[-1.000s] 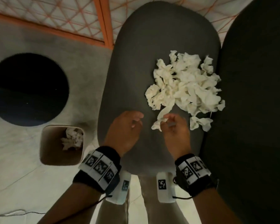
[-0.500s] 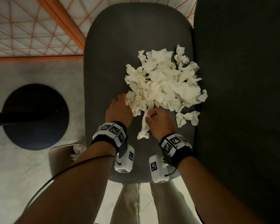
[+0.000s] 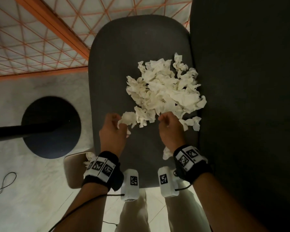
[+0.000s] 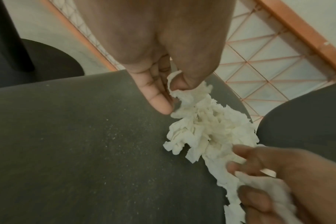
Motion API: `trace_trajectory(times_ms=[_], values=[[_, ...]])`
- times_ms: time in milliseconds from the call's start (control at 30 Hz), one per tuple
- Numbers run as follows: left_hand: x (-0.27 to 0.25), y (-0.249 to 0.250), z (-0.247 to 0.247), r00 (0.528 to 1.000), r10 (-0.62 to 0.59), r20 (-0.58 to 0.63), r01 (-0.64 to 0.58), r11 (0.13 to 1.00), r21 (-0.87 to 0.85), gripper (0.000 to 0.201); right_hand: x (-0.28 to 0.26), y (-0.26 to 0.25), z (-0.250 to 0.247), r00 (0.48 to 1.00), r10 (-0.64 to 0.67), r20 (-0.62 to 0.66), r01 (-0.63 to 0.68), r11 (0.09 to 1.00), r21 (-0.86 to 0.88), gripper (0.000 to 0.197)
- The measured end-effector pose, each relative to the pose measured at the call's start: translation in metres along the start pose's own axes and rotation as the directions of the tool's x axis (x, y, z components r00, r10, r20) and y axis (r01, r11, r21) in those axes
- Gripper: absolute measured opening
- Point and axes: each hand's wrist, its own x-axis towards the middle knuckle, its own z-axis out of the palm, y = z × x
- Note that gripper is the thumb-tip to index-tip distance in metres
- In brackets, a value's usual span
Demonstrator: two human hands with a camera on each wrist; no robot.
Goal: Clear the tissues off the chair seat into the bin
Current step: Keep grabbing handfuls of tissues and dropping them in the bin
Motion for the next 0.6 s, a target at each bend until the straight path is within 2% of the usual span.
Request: trace_trajectory(times_ms=[67,200,267,333,433,500,600], values=[[-0.007,-0.003,-0.001,1.000,-0.028,0.008,0.028,0.994,-0.101,0.022,0.003,-0.007,0.007,0.998,-0.010,0.069,0.015,0.997,-0.073,0.024],[-0.012,-0.003,0.005,0.989,-0.147,0.012,0.145,0.959,-0.244,0.017,0.019,-0.014,0.023,0.992,-0.001,0.129,0.033,0.970,-0.241,0.046],[-0.008,-0.001,0.007,0.995,-0.102,-0.012,0.100,0.989,-0.108,0.024,0.027,-0.012,0.030,0.991,0.001,0.137,0.045,0.943,-0.329,0.047],[0.002,-0.001,0.008,0.999,-0.031,-0.017,0.032,0.995,0.095,0.029,0.032,-0.009,0.034,0.994,-0.007,0.108,0.050,0.914,-0.401,0.035],[0.019,0.000,0.012,0.999,0.001,0.043,-0.008,0.987,0.163,0.015,0.034,-0.006,0.034,0.994,-0.089,0.066,0.109,0.891,-0.440,0.017],[0.029,0.002,0.015,0.992,0.026,0.123,-0.048,0.982,0.183,0.015,0.032,-0.006,0.031,0.995,-0.093,0.045,0.103,0.913,-0.394,0.015],[0.041,0.006,0.021,0.965,0.068,0.254,-0.134,0.959,0.250,0.042,0.024,-0.003,0.028,0.998,-0.049,-0.030,0.041,0.969,-0.245,0.006]])
